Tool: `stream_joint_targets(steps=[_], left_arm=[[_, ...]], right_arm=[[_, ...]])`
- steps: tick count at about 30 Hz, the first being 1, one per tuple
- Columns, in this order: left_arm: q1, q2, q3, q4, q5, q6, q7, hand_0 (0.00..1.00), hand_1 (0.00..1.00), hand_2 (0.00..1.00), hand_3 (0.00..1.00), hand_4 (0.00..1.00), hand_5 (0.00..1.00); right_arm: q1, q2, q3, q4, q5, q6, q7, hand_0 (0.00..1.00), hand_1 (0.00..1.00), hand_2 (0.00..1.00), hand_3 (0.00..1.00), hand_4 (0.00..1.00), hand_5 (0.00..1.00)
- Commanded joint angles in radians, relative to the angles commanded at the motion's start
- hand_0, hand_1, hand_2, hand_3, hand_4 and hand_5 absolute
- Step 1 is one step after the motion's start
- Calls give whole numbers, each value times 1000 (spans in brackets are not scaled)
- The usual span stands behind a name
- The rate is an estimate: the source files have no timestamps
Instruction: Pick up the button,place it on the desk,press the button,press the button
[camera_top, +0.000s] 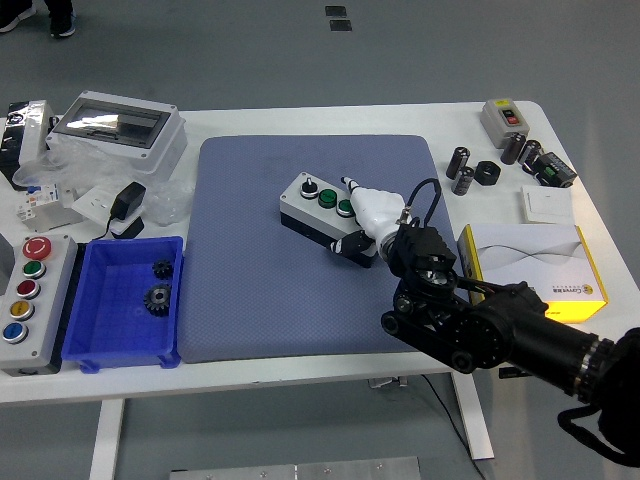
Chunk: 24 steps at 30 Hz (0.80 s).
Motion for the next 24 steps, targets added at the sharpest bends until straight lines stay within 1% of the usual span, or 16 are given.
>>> stream_joint_targets(steps=[3,4,9,10,14,15,16,18,21,22,24], left_arm=[[0,0,1,0,-1,0,-1,694,642,599,656,666,306],[0,0,1,1,-2,-1,-2,694,642,599,656,667,306],[-1,0,6,4,-9,-2,-11,694,642,599,656,667,306],[-1,0,6,5,-9,-3,-13,694,642,600,657,669,308],[-2,0,5,6,-8,-4,-18,694,642,600,657,669,308],[-2,-1,5,6,-8,-4,-18,694,642,600,657,669,308],[-1,-1,5,6,-8,-4,-18,694,642,602,660,669,302],[0,-2,4,6,-8,-3,-18,694,642,602,660,669,302],[2,-3,6,6,-12,-2,-18,694,642,602,660,669,302],[2,-3,6,6,-12,-2,-18,694,642,604,664,674,309],[3,-3,6,6,-13,-1,-18,694,642,604,664,674,309]], right_arm=[[0,-1,-1,0,-6,-1,0,191,398,497,687,293,134],[-1,-1,-1,1,-9,-1,0,117,305,397,502,216,2],[-2,-8,-4,2,-45,5,3,117,305,397,502,216,2],[-2,-10,-5,4,-54,7,6,87,270,363,432,151,2],[1,-30,-1,25,-75,7,43,87,270,363,432,151,2],[3,-41,2,38,-74,4,60,87,270,363,432,151,2],[6,-56,5,54,-65,1,78,66,249,331,313,22,2],[15,-92,11,92,-32,2,122,66,249,331,313,22,2],[35,-157,11,159,30,30,206,66,249,331,313,22,2],[43,-181,7,184,55,43,237,65,248,330,267,16,2],[60,-227,-1,233,103,62,295,65,248,330,267,16,2]])
